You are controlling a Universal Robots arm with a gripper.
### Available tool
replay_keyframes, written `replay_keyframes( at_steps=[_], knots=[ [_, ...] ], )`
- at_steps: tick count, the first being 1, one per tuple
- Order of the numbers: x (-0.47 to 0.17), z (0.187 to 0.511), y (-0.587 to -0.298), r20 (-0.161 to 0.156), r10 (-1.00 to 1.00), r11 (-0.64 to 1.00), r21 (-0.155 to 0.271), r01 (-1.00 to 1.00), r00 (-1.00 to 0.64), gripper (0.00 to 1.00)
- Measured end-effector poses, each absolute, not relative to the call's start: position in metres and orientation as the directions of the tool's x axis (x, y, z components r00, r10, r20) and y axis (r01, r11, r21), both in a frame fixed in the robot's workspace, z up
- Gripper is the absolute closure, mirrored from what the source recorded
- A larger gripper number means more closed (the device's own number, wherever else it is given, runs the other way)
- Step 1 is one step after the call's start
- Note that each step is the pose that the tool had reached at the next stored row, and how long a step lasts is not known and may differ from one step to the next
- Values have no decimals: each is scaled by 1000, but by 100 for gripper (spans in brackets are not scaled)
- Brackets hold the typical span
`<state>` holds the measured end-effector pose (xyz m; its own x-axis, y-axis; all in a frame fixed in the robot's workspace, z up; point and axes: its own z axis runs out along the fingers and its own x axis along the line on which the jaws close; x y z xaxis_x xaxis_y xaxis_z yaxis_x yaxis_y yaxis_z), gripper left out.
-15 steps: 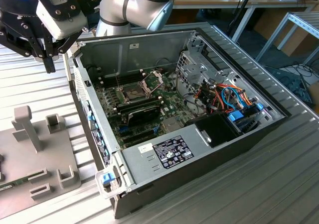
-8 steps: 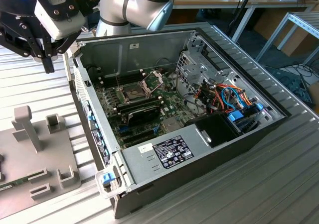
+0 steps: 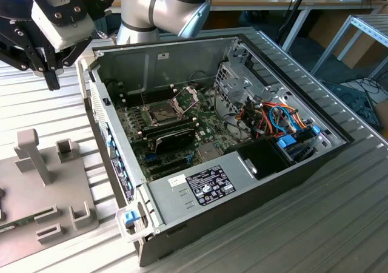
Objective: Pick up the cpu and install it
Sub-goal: 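Reach for the cpu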
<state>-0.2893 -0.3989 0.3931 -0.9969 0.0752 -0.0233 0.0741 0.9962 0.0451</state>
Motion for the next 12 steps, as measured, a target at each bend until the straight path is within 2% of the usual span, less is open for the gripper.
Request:
replay_keyframes(
  at_steps=[12],
  knots=[
    [-306,391,-399,-23,75,996,45,74,-997,89]
  ],
)
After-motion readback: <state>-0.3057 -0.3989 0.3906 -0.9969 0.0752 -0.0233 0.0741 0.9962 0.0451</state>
